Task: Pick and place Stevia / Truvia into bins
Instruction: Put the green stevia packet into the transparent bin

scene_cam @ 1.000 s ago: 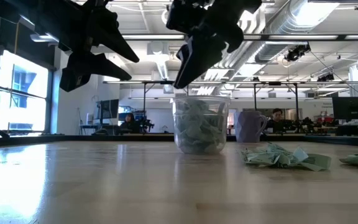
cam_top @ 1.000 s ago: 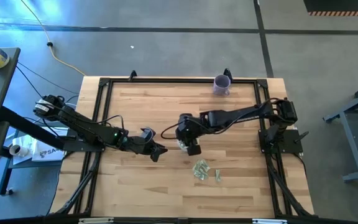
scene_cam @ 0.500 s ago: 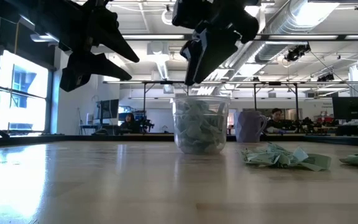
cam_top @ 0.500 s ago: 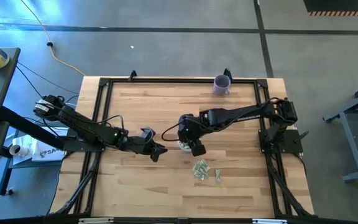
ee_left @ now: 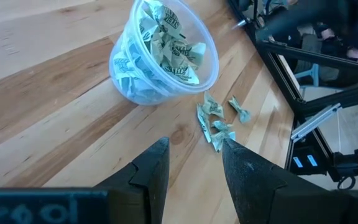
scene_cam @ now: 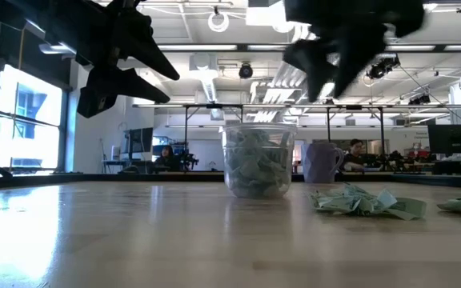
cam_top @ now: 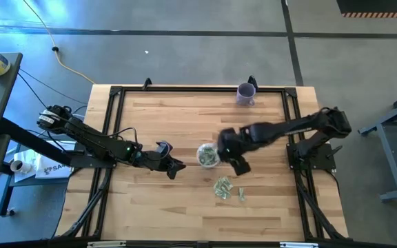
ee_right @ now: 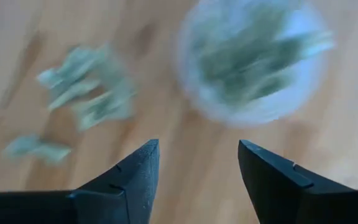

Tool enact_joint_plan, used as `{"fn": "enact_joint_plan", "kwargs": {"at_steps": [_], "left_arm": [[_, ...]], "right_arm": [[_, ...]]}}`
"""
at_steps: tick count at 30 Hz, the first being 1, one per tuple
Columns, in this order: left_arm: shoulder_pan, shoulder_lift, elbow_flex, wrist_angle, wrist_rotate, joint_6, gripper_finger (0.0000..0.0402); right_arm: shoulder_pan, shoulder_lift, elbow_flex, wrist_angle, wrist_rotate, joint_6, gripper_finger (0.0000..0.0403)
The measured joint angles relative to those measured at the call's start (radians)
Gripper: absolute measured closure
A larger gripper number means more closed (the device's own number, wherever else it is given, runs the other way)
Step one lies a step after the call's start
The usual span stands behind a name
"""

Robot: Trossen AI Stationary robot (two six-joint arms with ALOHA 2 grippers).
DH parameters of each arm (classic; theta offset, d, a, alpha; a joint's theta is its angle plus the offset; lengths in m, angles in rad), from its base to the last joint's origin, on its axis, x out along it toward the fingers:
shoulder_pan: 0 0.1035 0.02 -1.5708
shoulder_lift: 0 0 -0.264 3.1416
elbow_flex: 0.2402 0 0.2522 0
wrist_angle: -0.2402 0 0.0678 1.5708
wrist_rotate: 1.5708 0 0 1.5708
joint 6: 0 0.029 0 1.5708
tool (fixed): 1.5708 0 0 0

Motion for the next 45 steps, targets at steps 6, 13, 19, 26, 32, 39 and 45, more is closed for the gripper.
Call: {"fn": "enact_joint_plan", "kwargs": {"at_steps": [6, 13, 19, 26, 32, 39, 45], "left_arm": [[0.0, 0.0, 0.0, 0.002, 0.0, 0.0, 0.022], [0.0, 0.0, 0.0, 0.001, 0.009, -0.002, 0.022], [0.0, 0.0, 0.0, 0.012, 0.065, -0.002, 0.022], [0.0, 0.0, 0.0, 0.068, 0.097, -0.024, 0.022], [0.0, 0.0, 0.0, 0.148, 0.095, -0.025, 0.022], [0.0, 0.0, 0.0, 0.17, 0.066, -0.025, 0.022], [0.001, 0.0, 0.0, 0.17, 0.045, -0.021, 0.022]], "right_arm": [[0.153, -0.014, -0.185, 0.055, -0.03, 0.089, 0.0178], [0.255, -0.014, -0.299, 0.235, 0.044, 0.223, 0.0171], [0.251, -0.014, -0.289, 0.246, 0.093, 0.252, 0.0171], [0.215, -0.014, -0.3, 0.247, 0.069, 0.201, 0.017], [0.215, -0.014, -0.301, 0.181, 0.017, 0.092, 0.0175], [0.227, -0.014, -0.307, 0.189, -0.054, 0.074, 0.0181], [0.299, -0.014, -0.348, 0.214, -0.104, 0.13, 0.0176]]}}
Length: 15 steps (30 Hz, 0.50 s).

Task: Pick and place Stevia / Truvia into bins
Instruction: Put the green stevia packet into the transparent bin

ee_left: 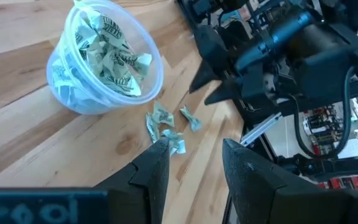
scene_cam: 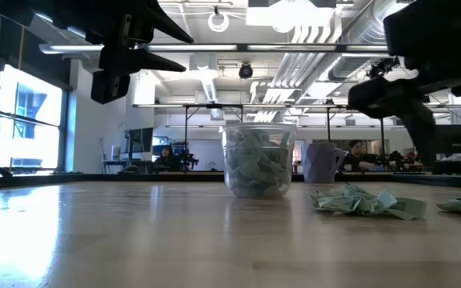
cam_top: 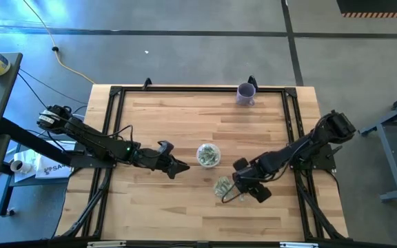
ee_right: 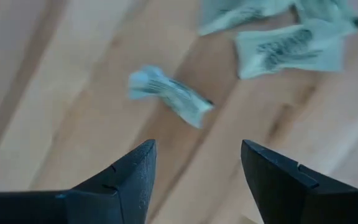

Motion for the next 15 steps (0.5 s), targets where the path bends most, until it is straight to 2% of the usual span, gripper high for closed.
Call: {"fn": "enact_joint_plan", "kwargs": {"at_steps": [7, 15], "left_arm": [[0.0, 0.0, 0.0, -0.001, -0.027, 0.001, 0.022], [0.0, 0.0, 0.0, -0.015, -0.029, -0.002, 0.022]], "right_arm": [[0.035, 0.0, -0.07, 0.159, -0.016, 0.022, 0.0179], [0.065, 0.001, -0.126, 0.292, -0.024, -0.143, 0.0179]]}}
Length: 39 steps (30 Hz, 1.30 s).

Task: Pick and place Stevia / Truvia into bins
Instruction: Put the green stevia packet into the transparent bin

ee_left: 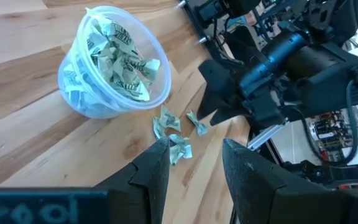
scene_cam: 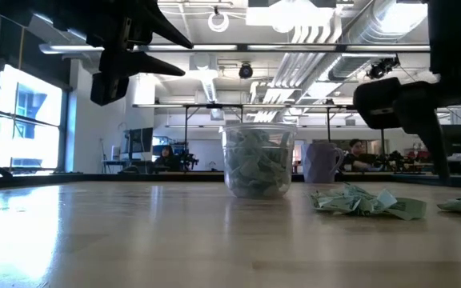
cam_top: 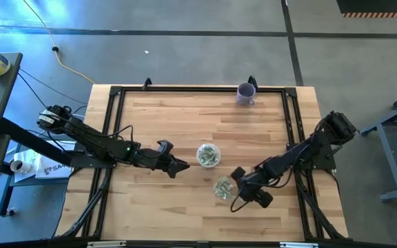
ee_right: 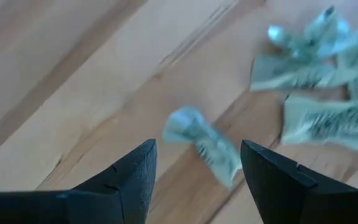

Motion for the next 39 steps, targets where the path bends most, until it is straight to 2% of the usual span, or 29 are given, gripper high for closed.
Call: {"fn": "enact_joint_plan", "kwargs": {"at_steps": [5, 11, 20, 25, 33, 39], "left_arm": [[0.0, 0.0, 0.0, -0.002, 0.0, -0.002, 0.022], [0.0, 0.0, 0.0, -0.002, 0.0, -0.002, 0.022], [0.0, 0.0, 0.0, -0.01, 0.002, -0.002, 0.022], [0.0, 0.0, 0.0, -0.01, 0.004, -0.003, 0.022], [0.0, 0.0, 0.0, -0.01, 0.004, 0.006, 0.022], [0.0, 0.0, 0.0, -0.01, 0.004, 0.006, 0.022]], "right_arm": [[-0.01, 0.0, -0.037, 0.094, 0.0, -0.027, 0.0182], [-0.032, 0.026, -0.044, 0.089, -0.05, -0.017, 0.0192], [-0.115, 0.074, -0.04, 0.095, -0.069, 0.119, 0.0221], [-0.173, 0.074, -0.039, 0.062, -0.068, 0.233, 0.0269], [-0.208, 0.07, 0.012, -0.055, -0.023, 0.295, 0.0392], [-0.267, -0.01, 0.114, -0.134, 0.117, 0.324, 0.0394]]}}
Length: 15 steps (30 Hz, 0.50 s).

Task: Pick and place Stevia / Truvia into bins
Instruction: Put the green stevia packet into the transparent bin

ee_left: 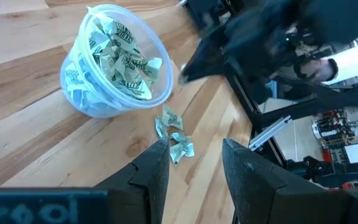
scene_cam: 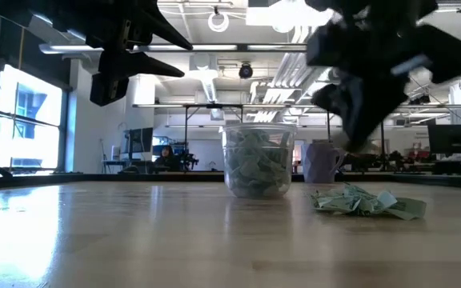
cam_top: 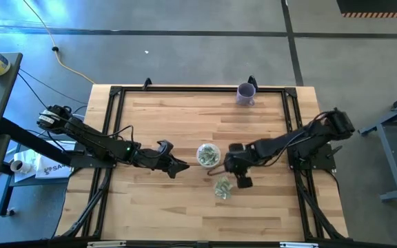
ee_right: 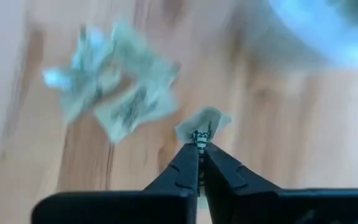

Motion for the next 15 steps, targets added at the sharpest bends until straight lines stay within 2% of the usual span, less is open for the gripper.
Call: {"fn": "enact_joint_plan", "kwargs": {"at_steps": [6, 10, 15], "left_arm": [[0.0, 0.0, 0.0, -0.007, 0.0, 0.024, 0.022], [0.0, 0.0, 0.0, -0.012, 0.0, 0.026, 0.022], [0.0, 0.0, 0.0, -0.016, 0.006, 0.024, 0.022]], "right_arm": [[-0.121, -0.072, 0.112, 0.052, 0.084, -0.034, 0.0395], [-0.184, 0.013, 0.2, 0.125, 0.013, -0.076, 0.04], [-0.189, 0.155, 0.294, 0.089, -0.085, -0.067, 0.0395]]}}
